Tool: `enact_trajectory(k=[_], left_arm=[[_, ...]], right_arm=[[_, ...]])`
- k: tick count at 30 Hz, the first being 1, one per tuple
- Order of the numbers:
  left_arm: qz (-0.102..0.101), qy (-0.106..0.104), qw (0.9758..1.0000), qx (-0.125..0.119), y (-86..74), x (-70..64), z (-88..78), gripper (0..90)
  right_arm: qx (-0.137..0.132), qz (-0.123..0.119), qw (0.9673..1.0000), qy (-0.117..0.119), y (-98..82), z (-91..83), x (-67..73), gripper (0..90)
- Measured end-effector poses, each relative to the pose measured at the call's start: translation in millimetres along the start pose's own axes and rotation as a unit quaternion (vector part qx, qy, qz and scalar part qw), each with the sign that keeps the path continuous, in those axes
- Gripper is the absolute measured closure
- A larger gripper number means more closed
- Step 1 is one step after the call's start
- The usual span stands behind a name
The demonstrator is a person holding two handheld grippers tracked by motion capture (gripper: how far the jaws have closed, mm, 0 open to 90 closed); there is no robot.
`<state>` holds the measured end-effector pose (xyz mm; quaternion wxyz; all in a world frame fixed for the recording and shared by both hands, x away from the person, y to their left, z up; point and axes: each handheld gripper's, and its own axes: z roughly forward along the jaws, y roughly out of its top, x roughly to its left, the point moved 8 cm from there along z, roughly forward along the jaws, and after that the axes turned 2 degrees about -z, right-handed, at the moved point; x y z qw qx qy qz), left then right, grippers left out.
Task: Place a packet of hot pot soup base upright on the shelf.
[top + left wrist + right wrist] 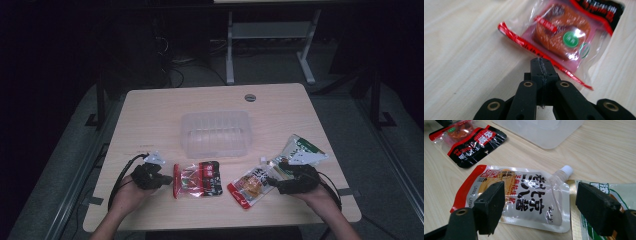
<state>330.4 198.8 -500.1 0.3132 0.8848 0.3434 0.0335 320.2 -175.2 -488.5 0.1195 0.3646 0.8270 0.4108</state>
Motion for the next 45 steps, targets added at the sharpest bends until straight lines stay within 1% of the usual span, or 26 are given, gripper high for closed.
enact_trajectory(k=[2, 4, 7, 8, 10, 11, 12, 13, 16, 18, 21, 22, 25, 28, 29, 30, 32, 33, 34, 35, 37, 40, 41, 42, 43, 45], left_arm=[[0.003, -0.004, 0.9999, -0.014, 7.8, -2.6, -2.6, 89.6], [0.007, 0.001, 0.9998, -0.018, 13.8, -5.2, -0.2, 89.6], [0.021, 0.002, 0.9998, -0.007, 16.6, -5.7, 6.4, 89.5], [0.019, 0.001, 0.9998, -0.008, 16.9, -5.9, 8.8, 88.9], [0.026, 0.005, 0.9997, 0.001, 15.1, -3.6, 11.5, 88.9], [0.021, 0.005, 0.9998, -0.002, 14.3, -3.2, 13.4, 88.9], [0.021, 0.005, 0.9998, -0.002, 14.3, -3.2, 13.4, 88.9], [0.018, 0.006, 0.9998, 0.004, 11.6, -0.3, 14.7, 88.9], [0.014, 0.005, 0.9999, 0.002, 10.3, 1.9, 15.8, 89.0], [0.018, 0.006, 0.9998, 0.006, 9.1, 3.4, 15.9, 89.1], [0.010, 0.006, 0.9999, 0.005, 7.1, 3.0, 18.8, 89.1], [0.011, 0.006, 0.9999, 0.007, 6.4, 3.2, 19.4, 89.1], [0.010, 0.005, 0.9999, 0.006, 6.3, 3.5, 19.8, 89.1], [0.009, 0.005, 0.9999, 0.009, 5.8, 3.5, 20.7, 89.4], [0.011, 0.004, 0.9999, 0.011, 5.5, 3.8, 20.9, 89.5], [0.010, 0.005, 0.9999, 0.011, 5.4, 3.7, 21.5, 89.5], [0.013, 0.008, 0.9998, 0.015, 4.7, 4.3, 22.1, 89.6], [0.013, 0.010, 0.9997, 0.017, 4.0, 4.7, 22.4, 89.6], [0.017, 0.012, 0.9995, 0.022, 2.9, 5.4, 22.5, 89.6], [0.014, 0.012, 0.9997, 0.019, 3.3, 5.2, 22.6, 89.7], [0.015, 0.012, 0.9996, 0.021, 3.0, 4.9, 22.5, 89.7], [0.016, 0.014, 0.9996, 0.020, 3.2, 4.5, 22.6, 89.7], [0.016, 0.014, 0.9996, 0.020, 3.2, 4.5, 22.6, 89.7], [0.014, 0.013, 0.9996, 0.018, 3.3, 4.6, 22.9, 89.7], [0.016, 0.012, 0.9996, 0.021, 2.9, 5.0, 22.5, 89.7], [0.011, 0.012, 0.9997, 0.017, 3.3, 4.3, 23.0, 89.7]], right_arm=[[0.001, 0.003, 1.0000, 0.000, -0.4, 0.2, -0.1, 23.1], [0.000, 0.000, 1.0000, -0.001, -0.1, 0.9, -0.8, 23.1], [0.001, 0.000, 1.0000, 0.001, -0.3, 0.9, 0.6, 23.1], [0.001, -0.001, 1.0000, 0.001, -0.3, 0.9, 0.6, 23.1], [0.000, -0.002, 1.0000, 0.001, -0.1, 0.7, 0.4, 23.1], [0.000, -0.002, 1.0000, 0.000, -0.2, 0.5, 0.2, 23.2], [-0.001, -0.001, 1.0000, 0.001, -0.2, 0.6, 0.2, 23.1], [0.000, -0.002, 1.0000, 0.001, -0.4, 0.5, 0.1, 23.1], [-0.001, -0.002, 1.0000, 0.002, -0.5, 0.2, 0.6, 23.2], [-0.001, -0.004, 1.0000, 0.001, -0.3, 0.2, 1.1, 23.9], [-0.001, -0.006, 0.9999, 0.009, 1.3, 0.8, 4.9, 24.1], [-0.002, -0.009, 0.9999, 0.012, 2.5, 1.1, 6.0, 24.1], [-0.005, -0.011, 0.9997, 0.022, 7.3, 3.1, 11.1, 24.1], [-0.009, -0.008, 0.9990, 0.043, 15.1, 6.6, 18.1, 24.0], [-0.012, -0.011, 0.9987, 0.048, 18.6, 9.3, 20.3, 23.8], [-0.012, -0.007, 0.9984, 0.055, 22.2, 11.4, 23.5, 23.6], [-0.015, -0.013, 0.9978, 0.064, 28.5, 16.0, 28.9, 23.4], [-0.017, -0.015, 0.9973, 0.070, 31.5, 18.5, 31.9, 23.2], [-0.017, -0.015, 0.9968, 0.077, 34.1, 20.8, 35.4, 23.2], [-0.017, -0.016, 0.9963, 0.083, 36.7, 23.7, 38.6, 22.6], [-0.019, -0.018, 0.9948, 0.098, 42.8, 29.9, 45.5, 22.5], [-0.014, -0.019, 0.9927, 0.118, 51.7, 40.3, 55.1, 21.7], [-0.014, -0.019, 0.9927, 0.118, 51.7, 40.3, 55.1, 21.7], [-0.011, -0.019, 0.9916, 0.127, 57.8, 47.9, 60.2, 21.6], [-0.010, -0.017, 0.9910, 0.133, 60.6, 51.6, 62.7, 21.6], [-0.009, -0.021, 0.9904, 0.137, 66.1, 59.1, 65.5, 22.3]])
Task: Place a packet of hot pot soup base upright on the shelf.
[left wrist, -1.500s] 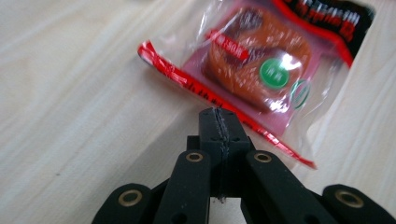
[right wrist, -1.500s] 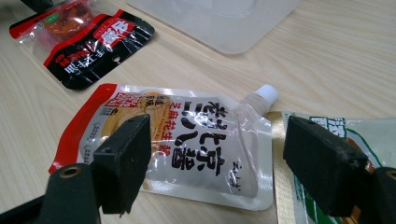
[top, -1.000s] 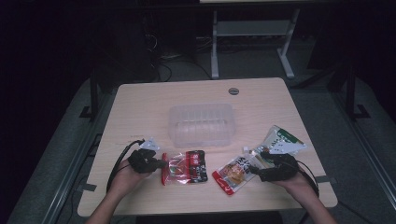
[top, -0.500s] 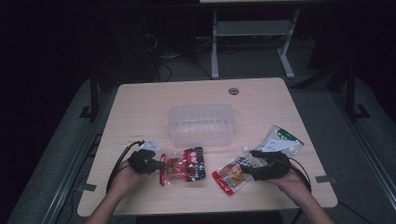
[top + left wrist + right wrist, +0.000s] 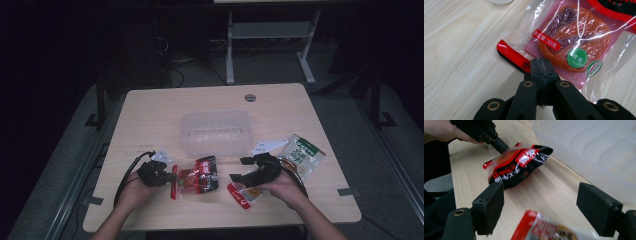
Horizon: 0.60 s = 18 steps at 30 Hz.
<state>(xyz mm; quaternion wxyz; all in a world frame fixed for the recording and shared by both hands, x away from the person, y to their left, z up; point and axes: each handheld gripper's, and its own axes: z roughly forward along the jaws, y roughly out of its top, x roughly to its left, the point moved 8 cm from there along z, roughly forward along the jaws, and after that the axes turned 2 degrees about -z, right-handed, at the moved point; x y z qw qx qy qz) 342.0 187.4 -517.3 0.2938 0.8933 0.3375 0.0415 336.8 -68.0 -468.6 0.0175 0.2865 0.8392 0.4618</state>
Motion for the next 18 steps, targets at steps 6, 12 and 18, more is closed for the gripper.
enact_trajectory(k=[6, 12, 18], left_arm=[[0.005, 0.005, 1.0000, 0.002, -0.1, 0.0, -0.3, 89.7], [0.009, 0.005, 0.9999, 0.004, -0.3, 0.7, -0.6, 89.7], [0.011, 0.006, 0.9999, 0.006, -0.7, 0.8, -0.8, 89.7]], right_arm=[[-0.002, 0.004, 0.9999, 0.010, 15.8, 19.0, -2.0, 22.4], [0.003, 0.015, 0.9996, 0.024, 24.8, 38.4, -4.5, 21.9], [0.019, 0.013, 0.9993, 0.029, 20.8, 52.8, -1.4, 21.8]])
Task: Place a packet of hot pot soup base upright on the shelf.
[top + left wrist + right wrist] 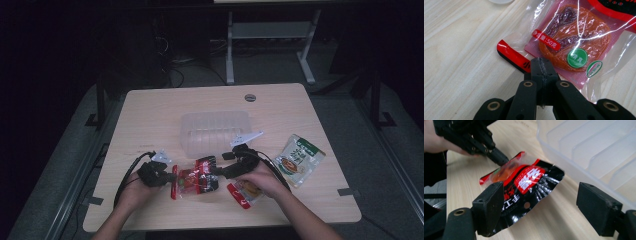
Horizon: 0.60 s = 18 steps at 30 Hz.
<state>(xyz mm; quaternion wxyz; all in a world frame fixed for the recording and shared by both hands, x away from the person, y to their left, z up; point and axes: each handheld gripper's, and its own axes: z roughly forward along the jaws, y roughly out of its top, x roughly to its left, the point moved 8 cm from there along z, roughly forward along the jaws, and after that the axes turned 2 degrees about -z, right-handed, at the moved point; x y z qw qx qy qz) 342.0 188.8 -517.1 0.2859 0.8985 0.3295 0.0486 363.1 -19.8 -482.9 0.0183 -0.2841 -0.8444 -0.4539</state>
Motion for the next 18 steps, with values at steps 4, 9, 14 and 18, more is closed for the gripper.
enact_trajectory(k=[4, 9, 14, 18], left_arm=[[-0.003, 0.000, 1.0000, 0.000, -0.1, -0.5, 0.1, 89.7], [-0.005, 0.002, 1.0000, 0.000, -0.1, -0.9, 0.1, 89.7], [-0.015, -0.002, 0.9999, -0.006, -0.5, -0.1, 0.0, 89.8], [-0.014, 0.000, 0.9999, -0.005, -0.5, -0.2, -0.1, 89.8]], right_arm=[[0.000, 0.012, 0.9999, 0.008, -3.9, 5.3, 1.1, 22.3], [0.012, 0.019, 0.9995, 0.022, -11.4, 15.0, 2.7, 22.3], [0.018, 0.033, 0.9985, 0.039, -14.7, 21.2, 5.3, 22.8], [0.024, 0.037, 0.9979, 0.048, -16.5, 25.7, 8.0, 24.0]])
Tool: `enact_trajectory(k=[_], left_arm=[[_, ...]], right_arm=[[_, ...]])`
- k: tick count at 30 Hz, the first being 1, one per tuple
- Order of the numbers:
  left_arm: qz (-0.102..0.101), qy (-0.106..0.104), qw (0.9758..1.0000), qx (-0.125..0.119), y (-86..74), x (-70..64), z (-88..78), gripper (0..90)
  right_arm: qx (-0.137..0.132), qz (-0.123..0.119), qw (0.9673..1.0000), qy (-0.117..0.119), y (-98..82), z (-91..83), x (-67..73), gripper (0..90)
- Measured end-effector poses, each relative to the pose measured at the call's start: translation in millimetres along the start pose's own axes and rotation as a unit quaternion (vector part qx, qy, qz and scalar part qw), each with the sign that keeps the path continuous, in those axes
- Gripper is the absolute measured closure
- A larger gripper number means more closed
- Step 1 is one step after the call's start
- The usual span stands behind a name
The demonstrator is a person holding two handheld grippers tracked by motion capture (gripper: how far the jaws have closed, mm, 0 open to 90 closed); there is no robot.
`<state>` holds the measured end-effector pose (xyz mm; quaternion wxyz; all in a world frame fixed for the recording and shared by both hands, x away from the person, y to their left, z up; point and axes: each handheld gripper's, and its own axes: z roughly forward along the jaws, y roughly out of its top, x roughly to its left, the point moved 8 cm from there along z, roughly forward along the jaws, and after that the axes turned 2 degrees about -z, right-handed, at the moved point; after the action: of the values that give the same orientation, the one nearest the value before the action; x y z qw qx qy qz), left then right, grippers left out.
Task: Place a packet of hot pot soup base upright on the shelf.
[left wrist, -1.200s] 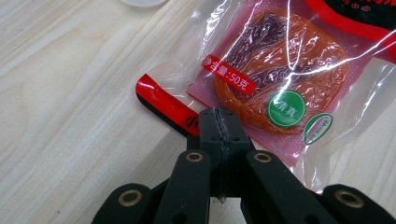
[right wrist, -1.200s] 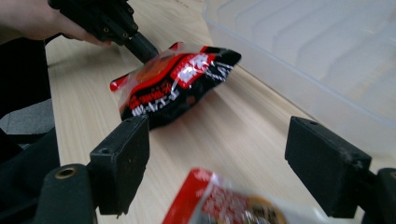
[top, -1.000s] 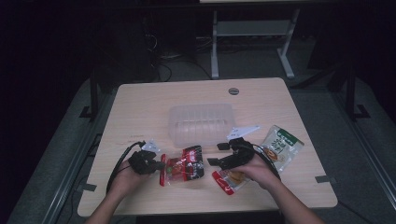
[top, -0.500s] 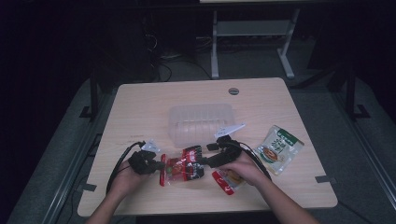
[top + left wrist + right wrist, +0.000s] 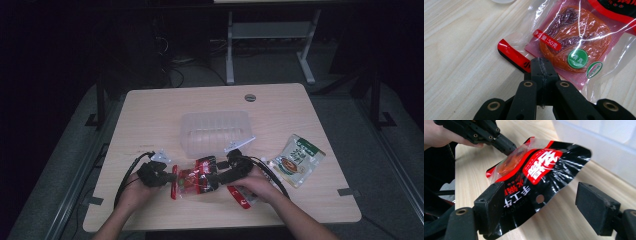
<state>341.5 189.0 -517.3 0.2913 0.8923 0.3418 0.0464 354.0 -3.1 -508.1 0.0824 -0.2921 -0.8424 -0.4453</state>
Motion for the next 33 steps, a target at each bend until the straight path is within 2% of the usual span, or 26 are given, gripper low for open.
enact_trajectory(k=[7, 20, 26, 33], left_arm=[[-0.002, 0.002, 1.0000, -0.002, 0.4, -0.8, 0.4, 89.8], [0.000, 0.004, 1.0000, -0.001, 0.3, -1.3, 0.5, 89.8], [0.000, 0.005, 1.0000, -0.001, 0.3, -1.3, 0.5, 89.8], [-0.002, 0.006, 1.0000, -0.003, 0.9, -2.2, 0.9, 89.8]], right_arm=[[0.002, -0.001, 0.9998, 0.020, 1.8, 7.9, 8.4, 33.5], [-0.019, -0.028, 0.9987, 0.039, 15.2, 15.9, 16.0, 63.0], [-0.014, -0.031, 0.9985, 0.043, 14.6, 14.6, 18.6, 73.5], [-0.004, -0.048, 0.9979, 0.044, 12.6, 15.8, 21.4, 87.0]])
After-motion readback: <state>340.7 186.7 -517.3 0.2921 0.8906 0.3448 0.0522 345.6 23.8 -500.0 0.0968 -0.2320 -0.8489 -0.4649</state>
